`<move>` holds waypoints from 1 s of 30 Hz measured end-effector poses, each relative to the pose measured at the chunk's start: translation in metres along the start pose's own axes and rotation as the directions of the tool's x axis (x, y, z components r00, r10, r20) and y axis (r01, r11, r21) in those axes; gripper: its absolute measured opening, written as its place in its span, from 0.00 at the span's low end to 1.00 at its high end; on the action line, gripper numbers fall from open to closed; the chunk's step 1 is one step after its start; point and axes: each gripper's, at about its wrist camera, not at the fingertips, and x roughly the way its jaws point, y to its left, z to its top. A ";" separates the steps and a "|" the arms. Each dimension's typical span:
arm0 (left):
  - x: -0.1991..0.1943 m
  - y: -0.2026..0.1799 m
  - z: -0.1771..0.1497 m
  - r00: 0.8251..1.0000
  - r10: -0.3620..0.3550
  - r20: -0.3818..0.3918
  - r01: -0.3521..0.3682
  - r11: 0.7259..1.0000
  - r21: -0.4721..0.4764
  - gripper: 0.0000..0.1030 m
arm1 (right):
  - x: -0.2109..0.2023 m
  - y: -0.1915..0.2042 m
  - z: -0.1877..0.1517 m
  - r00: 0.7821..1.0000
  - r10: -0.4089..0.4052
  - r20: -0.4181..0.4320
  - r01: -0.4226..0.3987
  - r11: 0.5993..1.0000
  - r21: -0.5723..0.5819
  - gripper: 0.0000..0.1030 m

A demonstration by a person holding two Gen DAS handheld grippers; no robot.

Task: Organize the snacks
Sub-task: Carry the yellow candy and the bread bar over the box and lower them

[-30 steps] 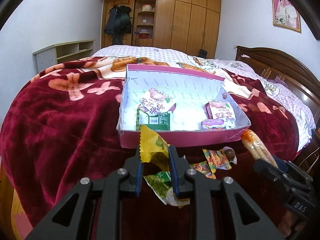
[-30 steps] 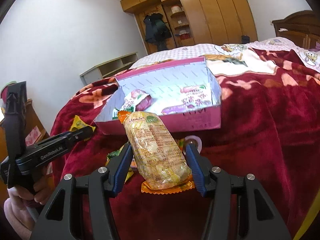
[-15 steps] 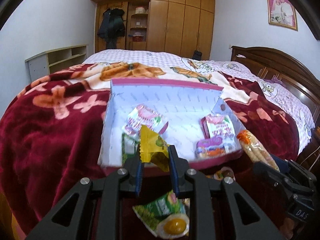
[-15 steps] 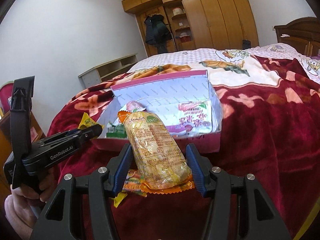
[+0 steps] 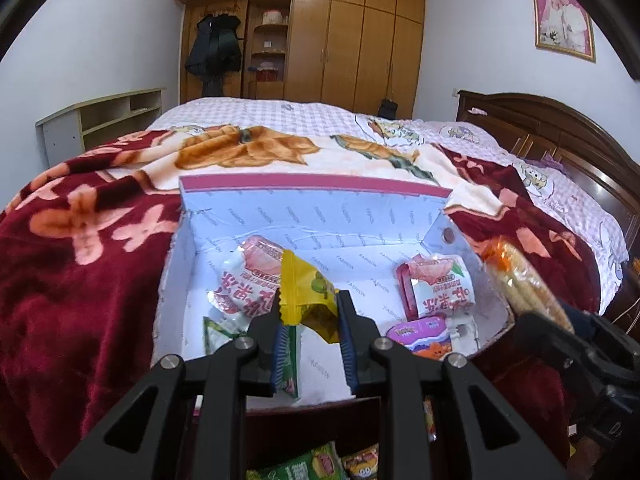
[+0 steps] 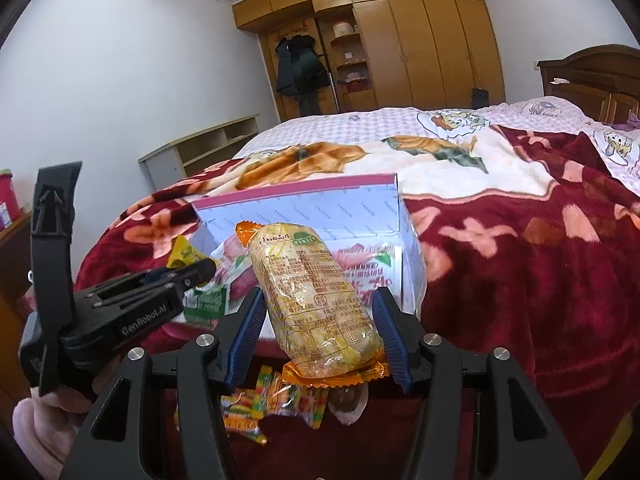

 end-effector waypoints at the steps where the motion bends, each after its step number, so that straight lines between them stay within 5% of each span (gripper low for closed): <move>1: 0.005 -0.001 0.001 1.000 0.000 -0.005 0.000 1.000 0.003 0.23 | 0.002 0.000 0.002 1.000 -0.001 0.000 0.001 1.000 0.000 0.55; 13: 0.047 0.006 -0.002 0.997 -0.014 -0.071 0.012 1.000 -0.021 0.23 | 0.026 0.002 0.016 1.000 -0.017 -0.007 0.016 1.000 -0.026 0.55; 30: 0.058 0.017 -0.007 0.995 0.022 -0.096 -0.025 0.999 -0.037 0.23 | 0.094 0.010 0.022 0.995 -0.042 -0.093 0.037 0.998 -0.060 0.55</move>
